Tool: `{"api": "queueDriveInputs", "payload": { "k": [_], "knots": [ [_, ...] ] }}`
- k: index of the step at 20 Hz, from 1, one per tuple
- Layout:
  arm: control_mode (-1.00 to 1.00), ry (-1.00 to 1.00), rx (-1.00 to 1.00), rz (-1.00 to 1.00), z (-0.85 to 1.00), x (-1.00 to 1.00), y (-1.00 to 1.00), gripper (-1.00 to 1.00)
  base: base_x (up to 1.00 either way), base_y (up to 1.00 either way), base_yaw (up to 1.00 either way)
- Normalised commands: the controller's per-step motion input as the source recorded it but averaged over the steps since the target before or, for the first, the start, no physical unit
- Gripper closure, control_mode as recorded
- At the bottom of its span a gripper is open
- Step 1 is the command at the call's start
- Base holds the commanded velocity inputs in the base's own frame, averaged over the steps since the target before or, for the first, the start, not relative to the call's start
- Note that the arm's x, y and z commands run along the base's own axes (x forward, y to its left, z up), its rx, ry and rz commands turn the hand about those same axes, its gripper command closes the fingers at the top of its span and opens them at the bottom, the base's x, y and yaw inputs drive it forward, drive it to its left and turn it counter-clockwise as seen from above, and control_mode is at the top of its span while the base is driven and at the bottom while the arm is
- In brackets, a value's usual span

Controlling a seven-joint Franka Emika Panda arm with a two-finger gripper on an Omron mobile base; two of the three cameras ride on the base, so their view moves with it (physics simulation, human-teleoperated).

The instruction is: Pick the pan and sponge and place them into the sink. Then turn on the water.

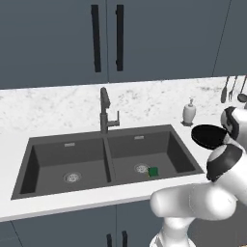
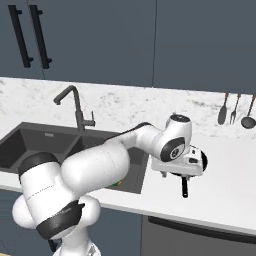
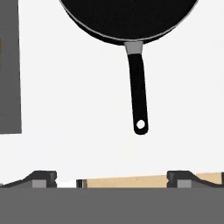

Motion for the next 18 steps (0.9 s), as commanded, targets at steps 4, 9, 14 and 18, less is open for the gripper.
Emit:
{"api": "queueDriveInputs", "payload": {
  "k": [4,9,14,18],
  "knots": [
    [-1.0,0.04,0.02,0.0,-0.52,0.47,-0.5,-1.0,0.0,0.0,0.0],
    [-1.0,0.04,0.03,0.0,-0.44,0.39,-0.22,-1.0,0.0,0.0,0.0],
    [-1.0,0.02,0.07,0.0,-0.32,0.22,-0.12,-1.0,0.0,0.0,0.0],
    [-1.0,0.04,0.08,0.01,-0.25,0.22,-0.09,-1.0,0.0,0.0,0.0]
  ]
}}
